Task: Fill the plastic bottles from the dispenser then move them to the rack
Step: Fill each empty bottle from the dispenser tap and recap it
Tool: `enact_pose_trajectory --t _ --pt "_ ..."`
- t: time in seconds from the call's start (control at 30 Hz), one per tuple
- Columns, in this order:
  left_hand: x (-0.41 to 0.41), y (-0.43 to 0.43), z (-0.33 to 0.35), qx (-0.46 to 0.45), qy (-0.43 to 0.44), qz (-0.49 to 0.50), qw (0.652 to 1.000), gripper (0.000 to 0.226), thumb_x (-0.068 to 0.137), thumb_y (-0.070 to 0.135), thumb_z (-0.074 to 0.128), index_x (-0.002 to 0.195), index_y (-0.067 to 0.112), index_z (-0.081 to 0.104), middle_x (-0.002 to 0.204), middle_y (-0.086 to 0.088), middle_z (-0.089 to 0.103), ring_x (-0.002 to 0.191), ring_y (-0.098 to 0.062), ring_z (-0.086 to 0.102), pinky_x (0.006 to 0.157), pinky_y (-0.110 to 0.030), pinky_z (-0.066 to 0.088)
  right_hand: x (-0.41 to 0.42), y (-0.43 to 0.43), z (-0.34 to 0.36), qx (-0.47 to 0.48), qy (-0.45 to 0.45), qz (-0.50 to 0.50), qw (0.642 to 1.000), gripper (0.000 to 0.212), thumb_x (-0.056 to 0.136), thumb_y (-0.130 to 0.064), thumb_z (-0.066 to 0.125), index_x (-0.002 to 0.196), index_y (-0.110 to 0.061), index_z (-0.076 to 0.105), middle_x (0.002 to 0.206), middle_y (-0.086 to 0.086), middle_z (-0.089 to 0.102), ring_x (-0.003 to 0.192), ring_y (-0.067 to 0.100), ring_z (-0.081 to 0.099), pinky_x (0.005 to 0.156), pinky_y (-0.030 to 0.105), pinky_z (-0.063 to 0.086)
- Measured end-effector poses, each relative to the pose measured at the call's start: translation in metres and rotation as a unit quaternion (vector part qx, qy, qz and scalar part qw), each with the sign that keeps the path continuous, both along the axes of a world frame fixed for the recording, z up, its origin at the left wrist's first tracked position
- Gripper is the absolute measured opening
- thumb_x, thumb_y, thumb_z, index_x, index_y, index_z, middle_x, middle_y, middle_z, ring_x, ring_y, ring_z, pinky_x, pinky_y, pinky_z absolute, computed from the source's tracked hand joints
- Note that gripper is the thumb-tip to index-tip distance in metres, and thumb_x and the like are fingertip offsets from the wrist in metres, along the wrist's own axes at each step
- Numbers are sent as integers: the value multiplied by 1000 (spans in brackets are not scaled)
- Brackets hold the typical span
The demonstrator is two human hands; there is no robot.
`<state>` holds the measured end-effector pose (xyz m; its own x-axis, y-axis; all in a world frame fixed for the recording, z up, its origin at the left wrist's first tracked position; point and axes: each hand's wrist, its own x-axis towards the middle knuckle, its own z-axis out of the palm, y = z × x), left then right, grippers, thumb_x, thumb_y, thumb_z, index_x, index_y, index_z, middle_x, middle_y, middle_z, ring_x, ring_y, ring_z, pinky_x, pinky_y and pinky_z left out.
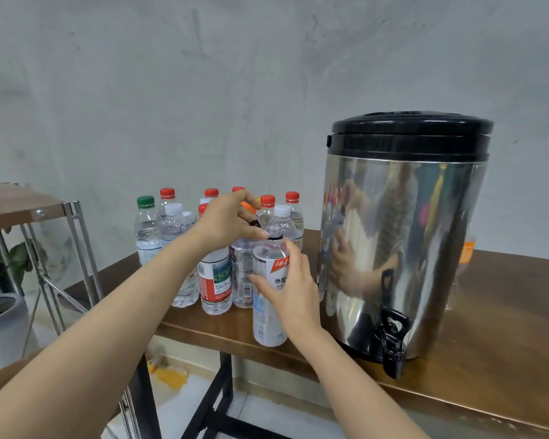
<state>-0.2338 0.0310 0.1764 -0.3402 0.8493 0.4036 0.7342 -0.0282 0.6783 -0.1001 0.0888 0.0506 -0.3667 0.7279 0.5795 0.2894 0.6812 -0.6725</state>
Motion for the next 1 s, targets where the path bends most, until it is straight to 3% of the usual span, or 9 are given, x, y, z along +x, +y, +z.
enact_pose_trajectory --t 0.1,0.27,0.43,0.57,0.7,0.87,1.0 --pt "-1 7 3 1 8 -8 1000 49 65 17 90 104 16 60 78 3 61 73 -12 61 83 -35 53 -1 1 0 -2 -3 -4 1000 85 81 -55 71 149 -37 23 142 -9 43 125 14 51 96 33 47" --pt "4 14 1 8 -49 -54 997 33 72 14 85 98 13 64 87 -6 73 85 -17 70 83 -26 55 -2 1 1 -7 -4 -7 1000 85 80 -57 71 148 -40 22 144 -10 41 127 13 50 96 32 47" --pt "11 17 -2 35 -67 -76 994 29 74 8 83 96 6 64 86 -8 76 75 -6 71 72 -13 53 -1 1 1 -10 5 -3 1000 84 81 -56 72 147 -39 23 142 -10 43 125 12 51 95 32 48" --pt "11 18 -6 53 -63 -80 993 31 71 5 84 95 5 65 88 -9 76 80 -10 72 75 -17 55 -1 1 1 -13 3 -3 1000 84 80 -56 72 147 -39 24 139 -10 45 123 11 52 92 29 48" --pt "13 16 -10 63 -73 -93 991 34 73 1 81 102 0 64 93 -6 76 84 -7 72 74 -16 55 -1 0 1 -12 7 -1 1000 84 80 -55 72 147 -38 24 137 -9 45 121 11 53 90 30 48" --pt "10 11 -15 65 -133 -116 982 32 85 -4 70 111 11 61 110 0 71 100 -7 69 81 -19 55 0 -1 1 -17 10 1 1000 85 80 -55 72 147 -38 23 139 -10 44 121 10 52 89 24 44" --pt "11 9 -19 75 -111 -101 986 30 94 15 64 124 17 58 122 5 64 107 2 62 82 -11 51 0 -1 2 -15 11 0 1000 84 80 -55 72 147 -38 24 140 -10 44 122 10 52 91 27 45"
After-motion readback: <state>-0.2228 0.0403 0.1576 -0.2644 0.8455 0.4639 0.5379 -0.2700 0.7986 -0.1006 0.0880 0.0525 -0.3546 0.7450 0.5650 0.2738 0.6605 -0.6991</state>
